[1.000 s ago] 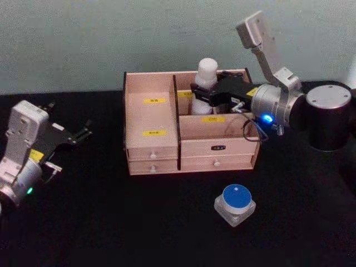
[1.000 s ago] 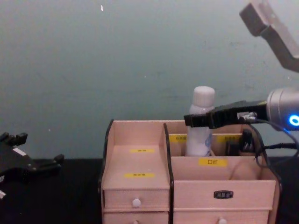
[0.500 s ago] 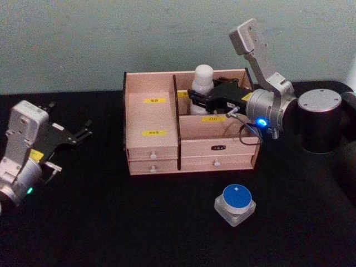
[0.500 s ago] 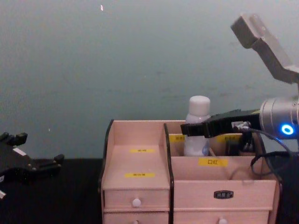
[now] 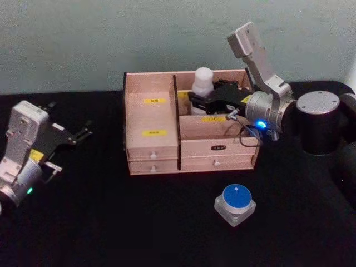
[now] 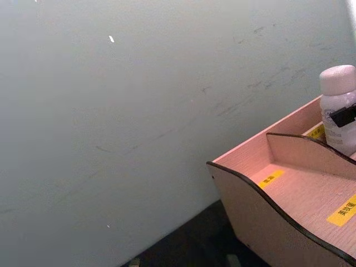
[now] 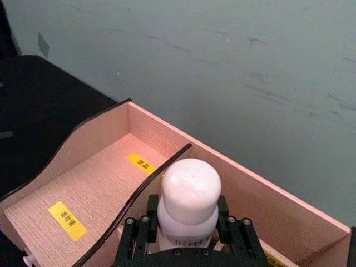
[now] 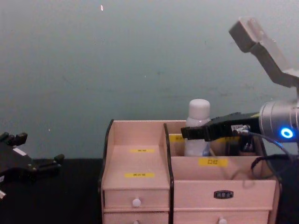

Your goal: Pick up the facial cleanser and watermelon frost from the table and place them into the tiered storage box.

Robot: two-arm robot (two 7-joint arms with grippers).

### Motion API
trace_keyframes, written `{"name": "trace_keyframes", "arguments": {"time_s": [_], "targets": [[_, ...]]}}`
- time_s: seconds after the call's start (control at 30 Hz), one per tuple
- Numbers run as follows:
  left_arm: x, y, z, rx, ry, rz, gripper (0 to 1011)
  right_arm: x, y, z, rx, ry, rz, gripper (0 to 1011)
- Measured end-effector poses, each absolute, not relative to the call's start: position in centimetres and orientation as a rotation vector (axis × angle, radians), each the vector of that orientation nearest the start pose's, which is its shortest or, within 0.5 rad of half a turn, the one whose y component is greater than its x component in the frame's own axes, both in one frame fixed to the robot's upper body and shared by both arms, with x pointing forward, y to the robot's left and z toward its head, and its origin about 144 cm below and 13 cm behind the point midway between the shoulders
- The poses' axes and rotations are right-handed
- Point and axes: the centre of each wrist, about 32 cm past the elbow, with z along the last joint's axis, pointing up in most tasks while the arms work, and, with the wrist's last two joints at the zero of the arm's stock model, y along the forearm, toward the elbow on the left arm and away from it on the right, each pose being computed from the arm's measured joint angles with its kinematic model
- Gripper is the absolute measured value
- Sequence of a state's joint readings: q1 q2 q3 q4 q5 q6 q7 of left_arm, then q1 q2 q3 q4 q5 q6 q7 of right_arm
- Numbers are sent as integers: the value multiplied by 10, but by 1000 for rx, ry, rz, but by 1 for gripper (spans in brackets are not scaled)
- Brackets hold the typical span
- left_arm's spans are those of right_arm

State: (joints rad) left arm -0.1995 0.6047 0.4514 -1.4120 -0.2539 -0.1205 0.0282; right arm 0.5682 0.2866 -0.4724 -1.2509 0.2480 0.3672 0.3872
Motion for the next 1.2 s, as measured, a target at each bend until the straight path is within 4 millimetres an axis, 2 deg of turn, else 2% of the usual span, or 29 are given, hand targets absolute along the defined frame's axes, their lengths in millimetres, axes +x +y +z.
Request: {"name": "trace_keyframes", "arguments": {"time_s": [0.2, 0.47, 0.67, 1.2], "targets": [[489, 310, 1140, 304, -285, 1248, 1001, 590, -206, 1230, -359, 44, -895, 618], [489, 310, 1140, 304, -285, 1248, 1001, 590, -206, 1230, -357, 46, -895, 868], [489, 310, 1140, 304, -285, 1248, 1001, 590, -206, 1230, -356, 47, -895, 1000], [489, 310, 1140, 304, -285, 1248, 1001, 589, -207, 1231, -352, 44, -894, 1000]]}}
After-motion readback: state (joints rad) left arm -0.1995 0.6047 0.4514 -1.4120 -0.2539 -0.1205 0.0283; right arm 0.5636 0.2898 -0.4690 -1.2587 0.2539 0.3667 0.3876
